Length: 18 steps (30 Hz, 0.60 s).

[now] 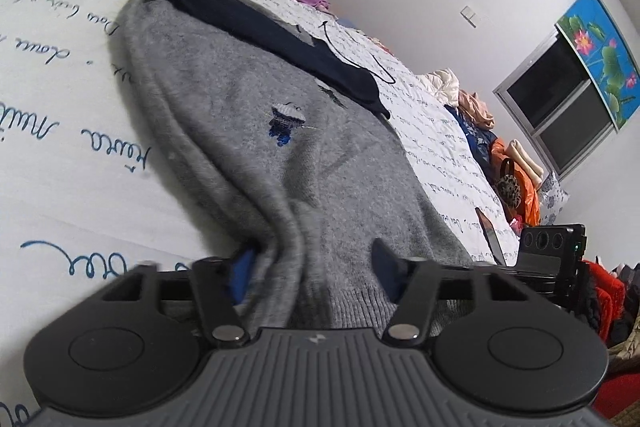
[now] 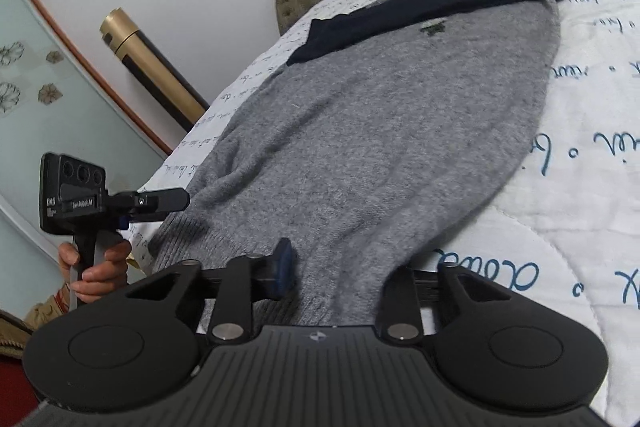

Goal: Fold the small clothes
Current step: 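Lower both tools onto the ribbed grey hem and close them on it, then lift the hem with both tools and fold it over the navy sleeves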

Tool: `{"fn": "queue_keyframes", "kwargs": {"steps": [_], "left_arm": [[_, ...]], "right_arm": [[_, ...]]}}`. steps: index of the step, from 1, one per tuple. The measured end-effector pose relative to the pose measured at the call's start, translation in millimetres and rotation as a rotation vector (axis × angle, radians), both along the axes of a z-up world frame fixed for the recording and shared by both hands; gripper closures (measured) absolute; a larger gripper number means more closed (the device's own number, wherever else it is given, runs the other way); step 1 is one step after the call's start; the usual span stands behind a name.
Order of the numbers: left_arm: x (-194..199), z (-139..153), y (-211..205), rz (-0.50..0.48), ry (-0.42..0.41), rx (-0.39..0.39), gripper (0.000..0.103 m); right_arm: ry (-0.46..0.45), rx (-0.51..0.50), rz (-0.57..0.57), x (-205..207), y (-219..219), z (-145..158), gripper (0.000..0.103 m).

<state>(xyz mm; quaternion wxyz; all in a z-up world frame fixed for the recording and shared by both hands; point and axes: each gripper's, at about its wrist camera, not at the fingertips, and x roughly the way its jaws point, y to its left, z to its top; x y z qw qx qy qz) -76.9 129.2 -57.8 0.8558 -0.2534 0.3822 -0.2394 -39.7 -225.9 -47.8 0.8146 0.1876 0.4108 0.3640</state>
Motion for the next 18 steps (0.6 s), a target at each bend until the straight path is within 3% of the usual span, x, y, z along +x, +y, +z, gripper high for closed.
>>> {"fn": "queue_keyframes", "kwargs": {"steps": [1, 3, 18], "left_arm": [[0.7, -1.0, 0.4, 0.0, 0.012, 0.0, 0.072], [1.7, -3.3, 0.3, -0.004, 0.033, 0.001, 0.084], [-7.2, 30.6, -4.8, 0.001, -0.086, 0.019, 0.089]], "right_arm": [[0.006, 0.0, -0.005, 0.6, -0.5, -0.4, 0.083], [0.009, -0.004, -0.011, 1.1, 0.2, -0.1, 0.084], [-0.049, 0.005, -0.021, 3.3, -0.7, 22.8, 0.087]]}}
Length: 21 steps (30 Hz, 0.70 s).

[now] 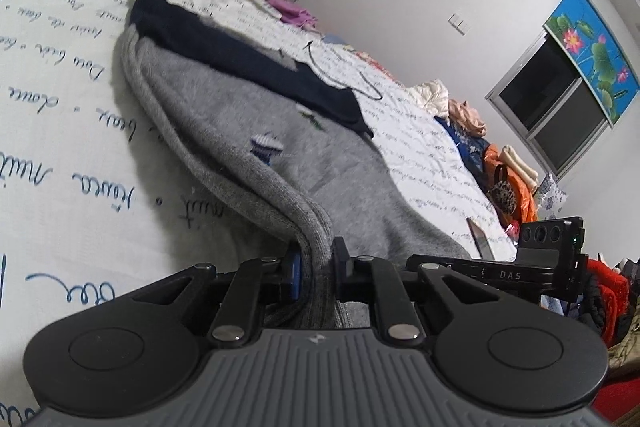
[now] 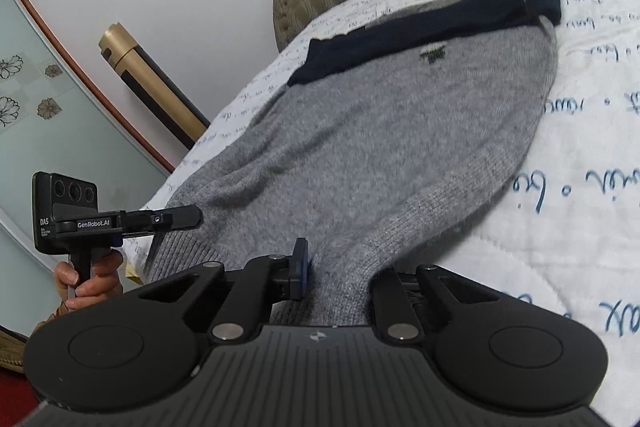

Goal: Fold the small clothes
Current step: 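Lift the hem with both tools and fold it over the navy sleeves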

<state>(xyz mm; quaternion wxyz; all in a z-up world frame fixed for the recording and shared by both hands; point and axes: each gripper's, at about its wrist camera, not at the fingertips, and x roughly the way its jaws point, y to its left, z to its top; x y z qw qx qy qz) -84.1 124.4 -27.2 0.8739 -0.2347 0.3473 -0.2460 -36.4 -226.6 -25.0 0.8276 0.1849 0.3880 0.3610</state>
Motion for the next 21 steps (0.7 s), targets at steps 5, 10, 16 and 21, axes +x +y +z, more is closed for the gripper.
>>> {"fn": "queue_keyframes", "kwargs": {"steps": [5, 10, 16, 21], "left_arm": [[1.4, 16.7, -1.2, 0.003, -0.05, -0.006, 0.089], [11.0, 35.2, 2.5, 0.02, -0.098, -0.045, 0.089], [30.5, 54.1, 8.0, 0.038, -0.133, -0.067, 0.089], [49.1, 63.7, 8.6, 0.046, -0.143, -0.061, 0.089]], "right_arm": [[-0.041, 0.007, -0.014, 3.5, -5.1, 13.1, 0.087], [-0.095, 0.006, -0.042, 14.5, -11.8, 28.9, 0.087], [-0.165, -0.012, -0.079, 36.5, -15.9, 47.8, 0.087], [-0.195, -0.018, -0.103, 57.9, -16.3, 56.5, 0.087]]}}
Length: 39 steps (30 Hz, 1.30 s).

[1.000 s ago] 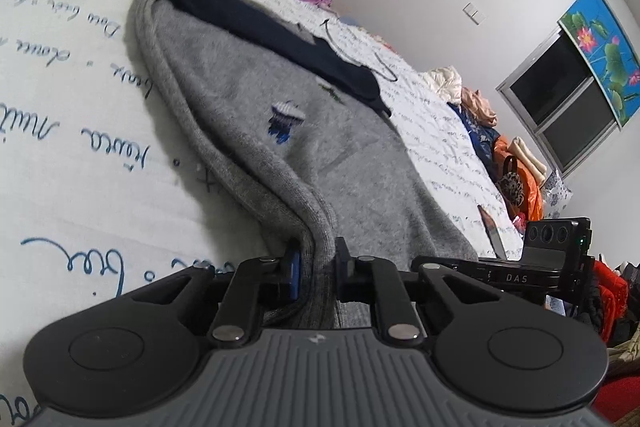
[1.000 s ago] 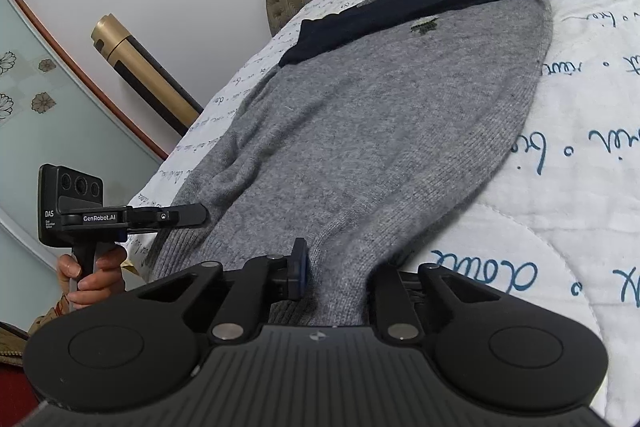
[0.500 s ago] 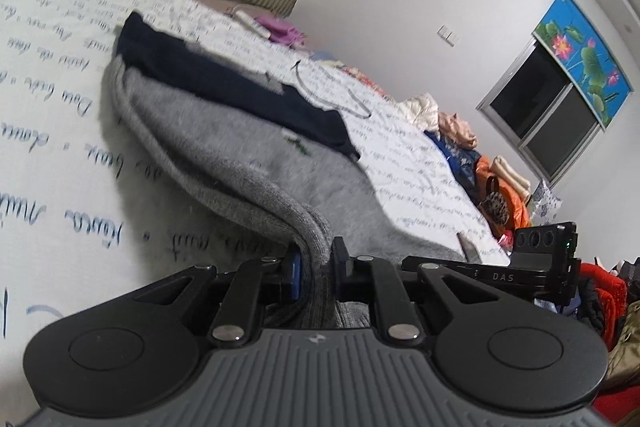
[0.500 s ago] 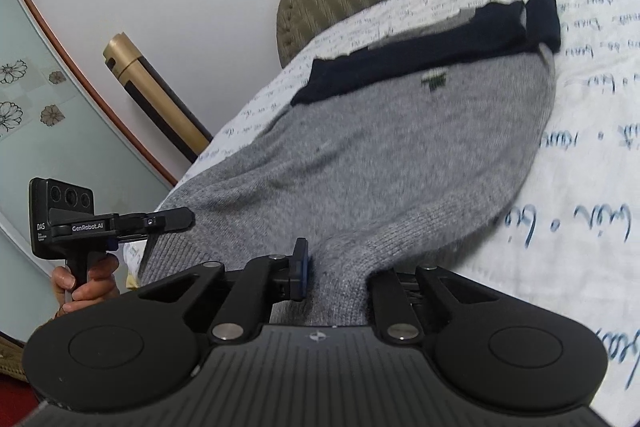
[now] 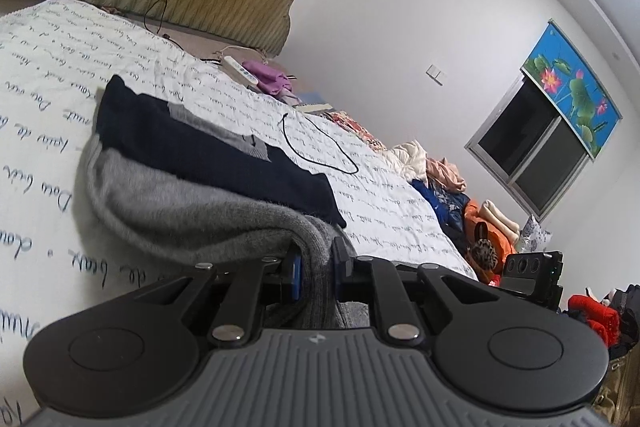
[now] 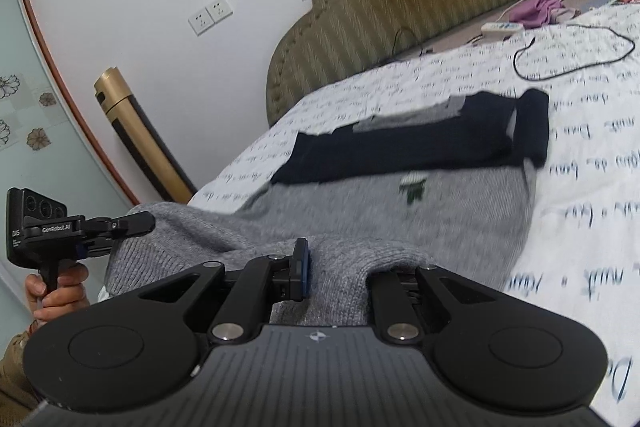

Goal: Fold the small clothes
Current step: 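Lift the hem with both tools and fold it over the navy sleeves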

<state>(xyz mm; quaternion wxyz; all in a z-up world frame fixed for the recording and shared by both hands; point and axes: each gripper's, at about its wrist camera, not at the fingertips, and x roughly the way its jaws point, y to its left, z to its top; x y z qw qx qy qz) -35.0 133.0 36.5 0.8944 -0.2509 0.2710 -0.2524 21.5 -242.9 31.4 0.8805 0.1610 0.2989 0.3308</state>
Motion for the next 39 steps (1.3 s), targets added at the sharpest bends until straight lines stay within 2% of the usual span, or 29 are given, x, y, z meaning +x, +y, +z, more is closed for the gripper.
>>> {"fn": "queue_keyframes", "kwargs": {"steps": [15, 20, 31, 34, 39], "left_arm": [[71.4, 10.7, -2.6, 0.062, 0.01, 0.083, 0.089], [93.7, 14.9, -3.5, 0.087, 0.069, 0.11, 0.089], [107.0, 42.5, -24.1, 0.09, 0.172, 0.297, 0.089], [114.7, 48.6, -28.6, 0.095, 0.168, 0.345, 0.089], [132.5, 45.1, -28.8, 0.125, 0.163, 0.355, 0.089]], "right_arm": [[-0.052, -0.064, -0.07, 62.6, 10.9, 3.2, 0.087], [-0.05, -0.067, -0.114, 85.6, 8.5, 4.4, 0.087], [-0.079, -0.098, -0.078, 88.0, 16.5, 12.9, 0.087], [-0.09, -0.1, -0.073, 87.9, 17.1, 15.3, 0.087], [-0.099, -0.083, -0.095, 97.4, 12.3, 19.1, 0.087]]}}
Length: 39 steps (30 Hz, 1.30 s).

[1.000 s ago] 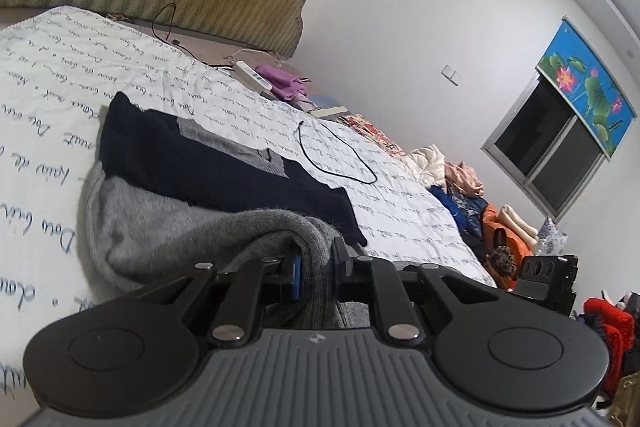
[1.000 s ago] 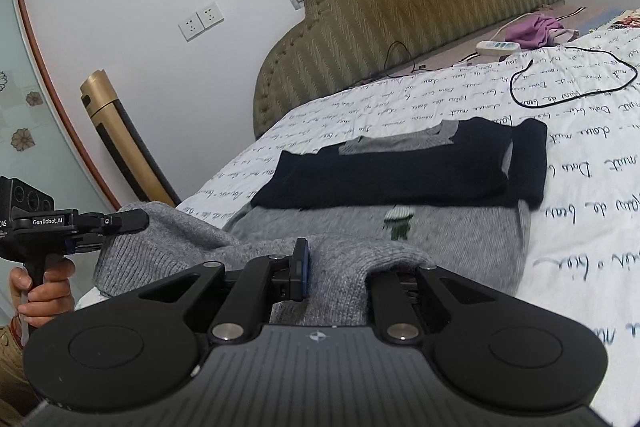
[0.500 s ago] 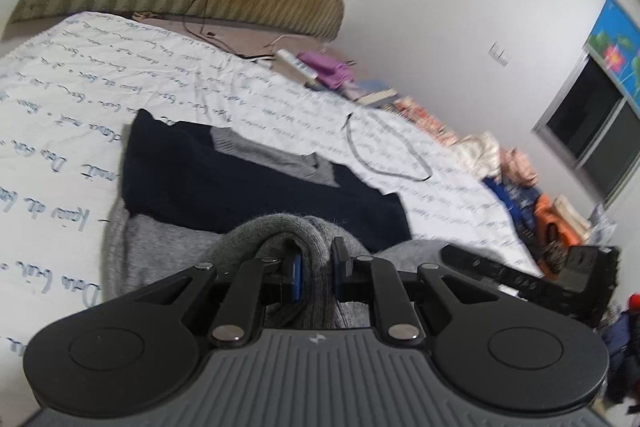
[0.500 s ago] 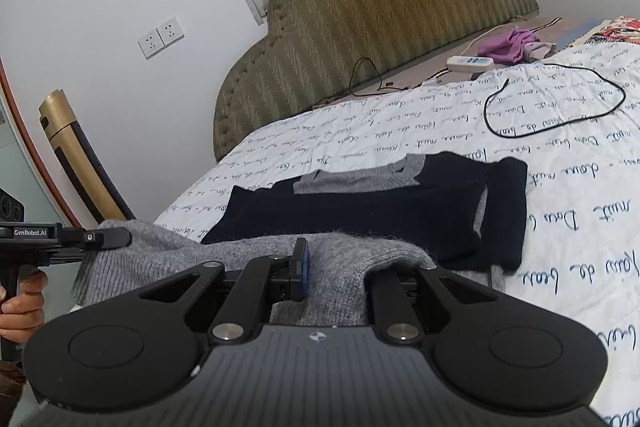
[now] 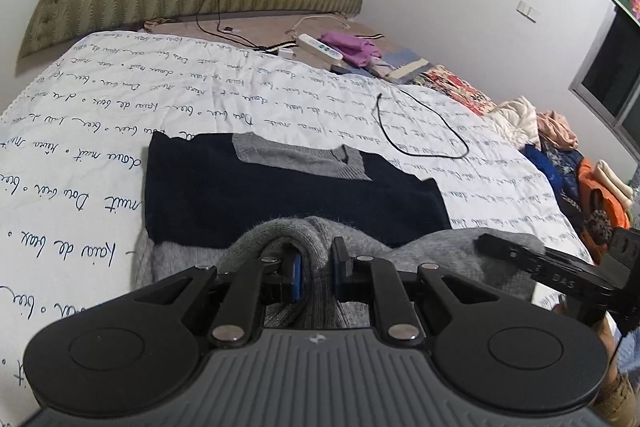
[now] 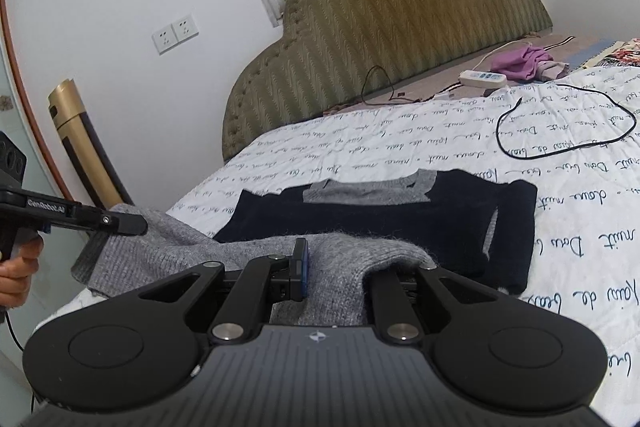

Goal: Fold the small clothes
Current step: 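Lift the hem with both tools and fold it over the navy sleeves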

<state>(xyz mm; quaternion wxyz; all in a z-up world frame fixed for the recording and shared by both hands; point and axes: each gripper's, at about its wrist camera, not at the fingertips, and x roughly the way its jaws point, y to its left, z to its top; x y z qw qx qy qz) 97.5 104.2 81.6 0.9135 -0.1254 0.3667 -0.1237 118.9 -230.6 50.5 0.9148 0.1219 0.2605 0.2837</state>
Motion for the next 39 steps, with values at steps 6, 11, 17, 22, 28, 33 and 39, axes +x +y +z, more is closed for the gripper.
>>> {"fn": "queue_keyframes", "kwargs": {"steps": [6, 11, 17, 22, 28, 33, 39], "left_arm": [[21.4, -6.1, -0.8, 0.023, -0.004, 0.009, 0.089], [41.6, -9.6, 1.2, 0.038, -0.012, 0.029, 0.089], [68.1, -19.7, 0.6, 0.044, -0.013, 0.047, 0.089], [87.6, -34.2, -3.7, 0.028, 0.014, 0.069, 0.089], [112.0, -56.4, 1.4, 0.054, 0.043, 0.054, 0.089], [126.7, -80.2, -1.1, 0.057, 0.072, 0.081, 0.089], [135.5, -91.4, 5.5, 0.068, 0.101, 0.041, 0.087]], "right_arm": [[0.005, 0.0, -0.026, 17.0, -4.6, 1.7, 0.087], [0.012, 0.008, -0.039, 31.9, -5.6, 0.4, 0.087], [0.022, -0.007, -0.056, 55.8, 0.4, -7.6, 0.087], [0.065, 0.003, -0.089, 81.3, -1.8, -22.0, 0.087], [0.153, 0.026, -0.109, 111.2, -3.4, -46.6, 0.087], [0.208, 0.014, -0.123, 130.2, 1.5, -63.2, 0.087], [0.272, 0.007, -0.12, 142.2, 0.3, -79.4, 0.083]]}}
